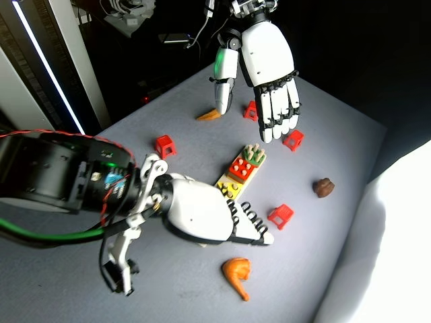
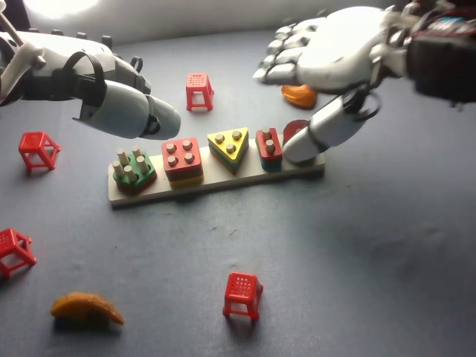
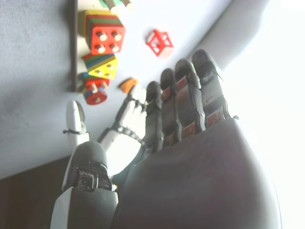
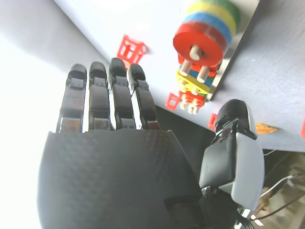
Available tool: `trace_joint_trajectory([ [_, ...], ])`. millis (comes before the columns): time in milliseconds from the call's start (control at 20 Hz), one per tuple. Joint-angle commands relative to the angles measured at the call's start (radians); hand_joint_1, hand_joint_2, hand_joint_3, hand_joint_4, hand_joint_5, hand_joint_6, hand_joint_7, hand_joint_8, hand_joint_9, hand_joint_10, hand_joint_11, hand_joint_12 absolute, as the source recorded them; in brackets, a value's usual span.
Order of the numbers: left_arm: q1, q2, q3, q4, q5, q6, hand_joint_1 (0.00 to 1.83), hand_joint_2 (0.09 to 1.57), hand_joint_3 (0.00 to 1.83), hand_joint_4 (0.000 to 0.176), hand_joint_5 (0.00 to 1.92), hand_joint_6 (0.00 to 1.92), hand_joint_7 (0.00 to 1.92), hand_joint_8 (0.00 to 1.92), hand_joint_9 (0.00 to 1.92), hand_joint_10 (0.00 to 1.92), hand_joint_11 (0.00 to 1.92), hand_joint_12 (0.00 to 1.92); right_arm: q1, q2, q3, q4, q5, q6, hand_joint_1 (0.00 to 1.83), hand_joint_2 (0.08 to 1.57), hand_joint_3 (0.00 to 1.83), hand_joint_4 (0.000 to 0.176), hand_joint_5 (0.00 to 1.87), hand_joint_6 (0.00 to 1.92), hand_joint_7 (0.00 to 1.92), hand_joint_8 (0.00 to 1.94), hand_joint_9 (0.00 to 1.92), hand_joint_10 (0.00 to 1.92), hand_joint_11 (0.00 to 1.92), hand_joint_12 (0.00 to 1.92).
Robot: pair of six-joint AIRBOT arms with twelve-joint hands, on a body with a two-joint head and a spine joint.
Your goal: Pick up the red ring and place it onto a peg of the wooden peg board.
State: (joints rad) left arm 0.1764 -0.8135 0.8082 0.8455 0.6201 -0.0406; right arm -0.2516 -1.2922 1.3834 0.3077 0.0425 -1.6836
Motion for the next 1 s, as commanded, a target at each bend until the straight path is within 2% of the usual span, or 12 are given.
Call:
trace_joint_trajectory([
  [0, -0.015, 0.004, 0.002, 0.049, -0.041, 0.003, 0.00, 1.28, 0.00, 0.000, 0.25, 0.01, 0.25, 0.01, 0.20, 0.00, 0.00, 0.36, 0.018, 0.036, -0.024, 0.012, 0.092, -0.003, 0.00, 0.94, 0.00, 0.000, 0.04, 0.00, 0.01, 0.00, 0.00, 0.00, 0.00, 0.00],
  [200, -0.015, 0.008, 0.002, 0.049, -0.041, 0.003, 0.00, 1.28, 0.00, 0.000, 0.25, 0.01, 0.25, 0.00, 0.20, 0.00, 0.00, 0.35, 0.019, 0.183, -0.143, 0.036, 0.067, -0.003, 0.00, 0.95, 0.00, 0.000, 0.03, 0.00, 0.00, 0.00, 0.00, 0.00, 0.00, 0.00],
  [250, -0.015, 0.008, 0.002, 0.049, -0.041, 0.003, 0.00, 1.29, 0.00, 0.000, 0.27, 0.00, 0.27, 0.01, 0.22, 0.00, 0.00, 0.41, 0.019, 0.221, -0.167, 0.046, 0.063, -0.003, 0.00, 0.96, 0.00, 0.000, 0.05, 0.01, 0.01, 0.01, 0.00, 0.00, 0.00, 0.00],
  [400, -0.015, 0.008, 0.002, 0.049, -0.041, 0.003, 0.00, 1.28, 0.00, 0.000, 0.28, 0.00, 0.28, 0.00, 0.23, 0.00, 0.00, 0.43, 0.005, 0.324, -0.233, 0.079, 0.056, -0.002, 0.00, 1.01, 0.03, 0.000, 0.03, 0.00, 0.00, 0.00, 0.00, 0.00, 0.00, 0.00],
  [450, -0.015, 0.008, 0.002, 0.049, -0.041, 0.003, 0.00, 1.29, 0.00, 0.000, 0.26, 0.00, 0.25, 0.00, 0.20, 0.00, 0.00, 0.37, -0.001, 0.362, -0.256, 0.084, 0.053, -0.002, 0.00, 1.02, 0.03, 0.000, 0.03, 0.00, 0.00, 0.00, 0.00, 0.00, 0.00, 0.00],
  [950, -0.011, 0.013, 0.002, 0.049, -0.041, 0.003, 0.00, 1.28, 0.00, 0.000, 0.26, 0.00, 0.26, 0.00, 0.22, 0.00, 0.00, 0.40, -0.069, 0.763, -0.591, 0.150, 0.080, -0.003, 0.00, 1.09, 0.01, 0.000, 0.08, 0.01, 0.04, 0.01, 0.01, 0.00, 0.01, 0.00],
])
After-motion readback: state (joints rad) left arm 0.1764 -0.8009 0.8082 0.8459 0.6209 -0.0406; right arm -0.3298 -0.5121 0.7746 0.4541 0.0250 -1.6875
